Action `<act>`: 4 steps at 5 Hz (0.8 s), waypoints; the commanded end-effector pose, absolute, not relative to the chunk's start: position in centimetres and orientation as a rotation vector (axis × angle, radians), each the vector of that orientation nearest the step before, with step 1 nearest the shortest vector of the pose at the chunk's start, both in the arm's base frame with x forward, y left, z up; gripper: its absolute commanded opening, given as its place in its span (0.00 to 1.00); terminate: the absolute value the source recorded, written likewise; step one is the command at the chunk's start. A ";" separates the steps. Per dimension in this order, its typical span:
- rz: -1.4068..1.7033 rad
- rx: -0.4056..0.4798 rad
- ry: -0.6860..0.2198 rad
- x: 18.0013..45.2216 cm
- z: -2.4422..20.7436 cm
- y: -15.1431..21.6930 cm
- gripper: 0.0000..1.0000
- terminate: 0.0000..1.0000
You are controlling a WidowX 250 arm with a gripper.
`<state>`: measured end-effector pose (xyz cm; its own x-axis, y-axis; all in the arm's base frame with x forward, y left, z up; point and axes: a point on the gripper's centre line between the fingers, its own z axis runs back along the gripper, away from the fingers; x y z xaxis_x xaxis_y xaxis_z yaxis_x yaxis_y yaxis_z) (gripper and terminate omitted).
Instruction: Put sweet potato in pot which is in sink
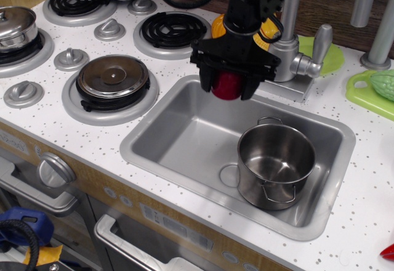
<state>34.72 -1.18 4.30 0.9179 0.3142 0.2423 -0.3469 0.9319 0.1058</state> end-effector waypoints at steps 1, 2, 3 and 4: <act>0.413 0.101 -0.300 34.2 5.8 -4.0 0.00 0.00; 0.473 0.025 -0.293 33.9 5.6 -4.5 0.00 0.00; 0.483 0.047 -0.298 33.9 5.2 -5.6 1.00 0.00; 0.483 0.047 -0.298 33.9 5.2 -5.6 1.00 0.00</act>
